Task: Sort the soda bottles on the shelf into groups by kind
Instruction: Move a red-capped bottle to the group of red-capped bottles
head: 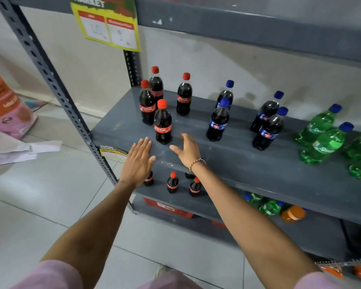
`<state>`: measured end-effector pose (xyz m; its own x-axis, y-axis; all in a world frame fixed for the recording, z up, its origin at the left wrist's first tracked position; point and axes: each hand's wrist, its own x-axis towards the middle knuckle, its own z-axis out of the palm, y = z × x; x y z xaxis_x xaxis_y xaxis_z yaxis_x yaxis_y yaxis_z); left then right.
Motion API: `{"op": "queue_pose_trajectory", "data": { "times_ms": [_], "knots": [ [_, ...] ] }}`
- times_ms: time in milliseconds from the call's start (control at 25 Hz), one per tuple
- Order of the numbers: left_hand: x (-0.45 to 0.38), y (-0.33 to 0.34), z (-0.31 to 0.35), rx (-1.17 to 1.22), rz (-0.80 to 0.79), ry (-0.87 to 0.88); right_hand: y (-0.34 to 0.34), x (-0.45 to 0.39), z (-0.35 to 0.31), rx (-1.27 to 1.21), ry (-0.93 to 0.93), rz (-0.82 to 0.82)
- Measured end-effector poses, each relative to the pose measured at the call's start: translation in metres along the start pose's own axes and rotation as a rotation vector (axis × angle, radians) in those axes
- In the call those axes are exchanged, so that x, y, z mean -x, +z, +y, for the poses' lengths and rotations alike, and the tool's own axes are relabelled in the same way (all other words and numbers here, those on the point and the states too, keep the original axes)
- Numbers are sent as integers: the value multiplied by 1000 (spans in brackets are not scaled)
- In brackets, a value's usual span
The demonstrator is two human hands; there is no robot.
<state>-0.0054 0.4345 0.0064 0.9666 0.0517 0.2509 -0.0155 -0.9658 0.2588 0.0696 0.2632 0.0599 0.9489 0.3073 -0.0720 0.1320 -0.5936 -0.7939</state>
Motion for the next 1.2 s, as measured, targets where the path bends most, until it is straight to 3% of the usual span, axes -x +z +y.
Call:
{"op": "queue_pose_trajectory", "data": {
  "times_ms": [80, 200, 280, 880, 960, 1040, 1120, 1200],
  "knots": [
    [1, 2, -5, 25, 4, 4, 23, -13, -18, -37, 6, 11],
    [3, 8, -11, 38, 10, 4, 44, -24, -29, -141, -36, 211],
    [1, 11, -13, 47, 24, 13, 44, -26, -28, -195, -35, 261],
    [-11, 11, -27, 82, 177, 105, 16, -66, -15, -220, 27, 274],
    [-28, -6, -21, 185, 222, 6, 12, -66, -12, -233, 28, 239],
    [-58, -15, -23, 340, 226, -233, 15, -63, -10, -256, 1, 220],
    [-93, -19, -32, 595, 117, -465, 19, -64, -9, -266, -32, 248],
    [-119, -20, -36, 823, 31, -512, 21, -70, -8, -269, -9, 289]
  ]
}}
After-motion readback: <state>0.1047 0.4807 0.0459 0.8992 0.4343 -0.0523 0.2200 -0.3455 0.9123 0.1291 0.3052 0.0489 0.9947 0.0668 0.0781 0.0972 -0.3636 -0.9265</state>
